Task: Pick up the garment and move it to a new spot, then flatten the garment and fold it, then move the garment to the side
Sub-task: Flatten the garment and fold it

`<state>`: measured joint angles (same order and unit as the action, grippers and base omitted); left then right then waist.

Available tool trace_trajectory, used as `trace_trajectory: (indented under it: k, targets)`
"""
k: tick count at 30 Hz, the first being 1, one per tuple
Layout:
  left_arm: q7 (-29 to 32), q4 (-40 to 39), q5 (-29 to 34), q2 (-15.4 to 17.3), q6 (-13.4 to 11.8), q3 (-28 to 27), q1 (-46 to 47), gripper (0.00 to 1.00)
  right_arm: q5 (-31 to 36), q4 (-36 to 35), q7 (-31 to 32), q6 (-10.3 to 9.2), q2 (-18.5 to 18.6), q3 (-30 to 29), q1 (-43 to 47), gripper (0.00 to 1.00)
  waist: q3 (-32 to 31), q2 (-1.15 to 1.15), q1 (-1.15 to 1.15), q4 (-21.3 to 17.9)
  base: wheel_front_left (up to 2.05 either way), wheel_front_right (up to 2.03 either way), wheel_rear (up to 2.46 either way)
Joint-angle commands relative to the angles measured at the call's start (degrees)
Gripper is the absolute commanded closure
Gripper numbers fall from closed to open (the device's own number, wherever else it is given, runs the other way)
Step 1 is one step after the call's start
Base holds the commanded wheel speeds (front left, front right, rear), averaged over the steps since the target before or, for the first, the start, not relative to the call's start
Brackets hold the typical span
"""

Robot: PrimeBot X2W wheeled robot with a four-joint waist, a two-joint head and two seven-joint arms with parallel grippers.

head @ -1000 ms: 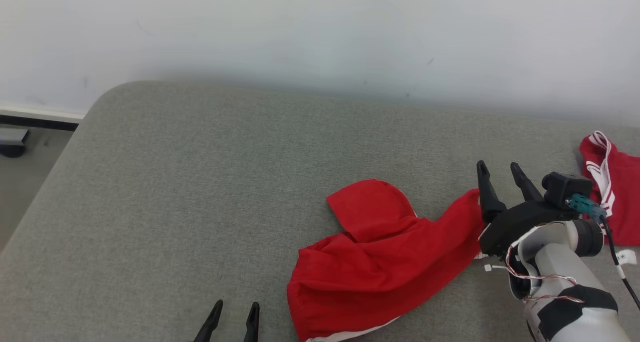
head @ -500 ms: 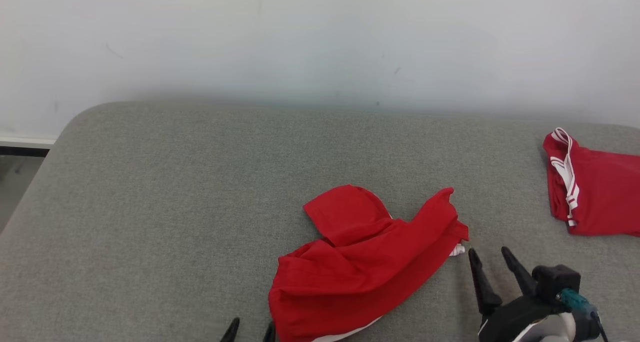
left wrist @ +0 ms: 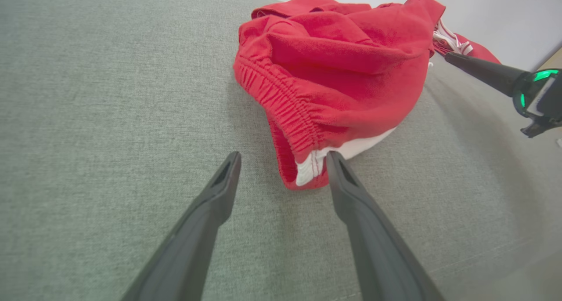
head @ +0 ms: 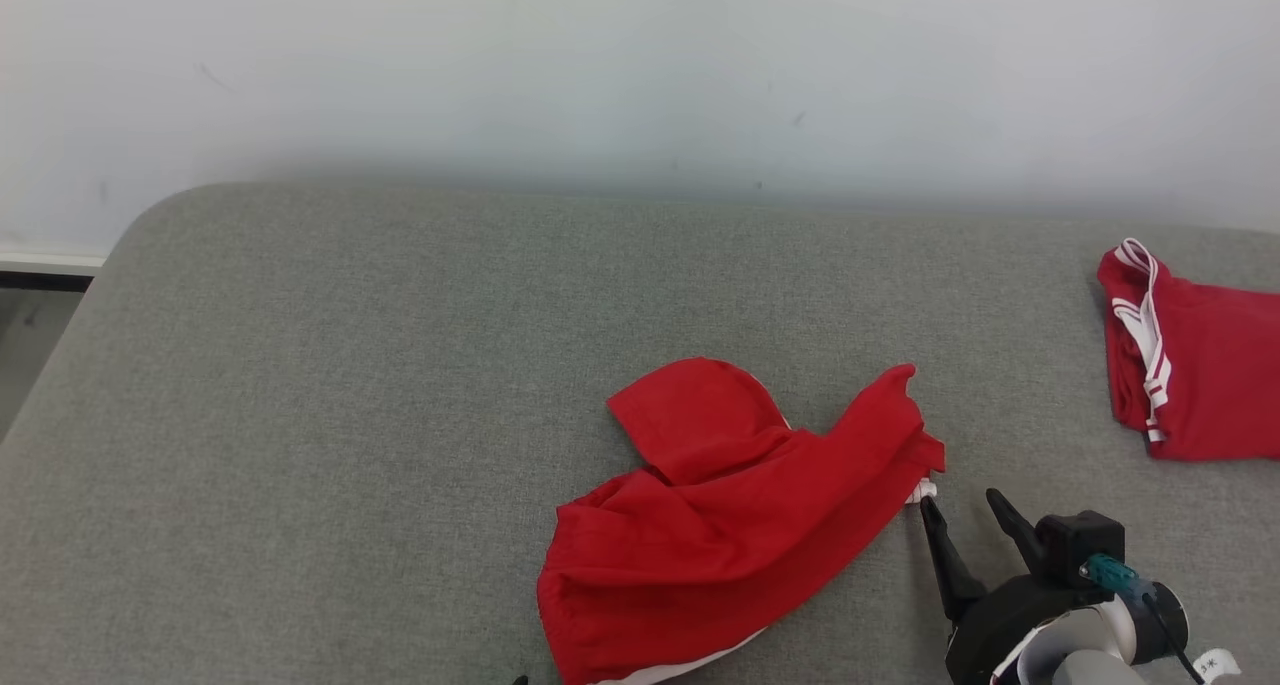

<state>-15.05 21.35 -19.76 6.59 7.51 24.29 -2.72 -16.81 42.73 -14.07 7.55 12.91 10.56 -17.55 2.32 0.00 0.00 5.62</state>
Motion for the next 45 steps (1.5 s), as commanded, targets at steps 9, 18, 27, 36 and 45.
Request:
trace_trajectory:
  k: [9,18,27,36,45]
  targets:
    - [-0.19,3.85,-1.58,0.79,-0.07,3.15,4.53,0.00,1.66,6.91,0.33,-0.16,-0.81,0.75,-5.94,0.00,2.37,0.00,0.00,1.66,0.00,0.00,0.00]
    - [-0.19,4.54,-3.10,1.09,-0.07,6.15,5.68,0.00,0.28,7.69,-0.72,-0.16,0.51,0.62,-5.14,0.00,2.91,0.00,0.00,3.24,0.00,0.00,0.00]
    - [-0.19,4.53,-3.06,0.90,-0.07,4.89,3.48,0.00,-0.70,0.58,-0.90,-0.16,2.63,1.73,0.09,0.00,1.82,0.00,0.00,1.21,0.00,0.00,0.00]
    - [-0.19,4.19,-2.79,0.83,-0.07,5.32,4.54,0.00,2.61,-0.47,1.88,-0.16,3.28,2.54,-1.17,0.00,2.47,0.00,0.00,1.11,0.00,0.00,0.00]
    - [-0.19,4.55,-3.13,0.69,-0.07,6.27,5.93,0.00,3.06,1.79,3.47,-0.16,1.98,2.54,-3.35,0.00,3.29,0.00,0.00,2.19,0.00,0.00,0.00]
